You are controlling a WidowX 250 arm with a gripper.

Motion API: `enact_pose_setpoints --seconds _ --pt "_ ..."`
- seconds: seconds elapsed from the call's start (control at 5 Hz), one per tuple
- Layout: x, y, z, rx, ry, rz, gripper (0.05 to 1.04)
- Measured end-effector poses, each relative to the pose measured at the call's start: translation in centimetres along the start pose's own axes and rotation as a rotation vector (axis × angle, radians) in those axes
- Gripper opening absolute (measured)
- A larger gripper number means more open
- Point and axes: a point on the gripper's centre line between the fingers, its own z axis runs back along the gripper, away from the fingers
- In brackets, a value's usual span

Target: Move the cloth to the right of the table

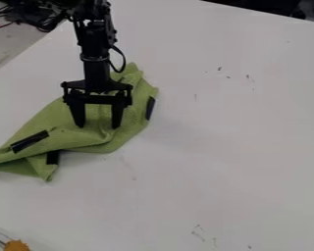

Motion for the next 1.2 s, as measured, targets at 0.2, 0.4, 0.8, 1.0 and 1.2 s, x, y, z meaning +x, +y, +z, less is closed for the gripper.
enact_pose_setpoints --seconds 0.2,0.4,0.8,1.0,1.2 --pt "-0.5 -1.6 -0.1 -0.019 0.011 0.015 1.001" --pt "-1.4 -4.2 -0.1 -0.088 0.016 0.023 1.001" --pt "-3.2 -8.6 -0.2 -0.111 0.038 -0.033 1.001" --pt "-4.8 -11.2 -0.3 -0.111 0.059 -0.066 1.001" --pt "-5.9 -12.7 -0.6 -0.153 0.078 -0.065 1.001"
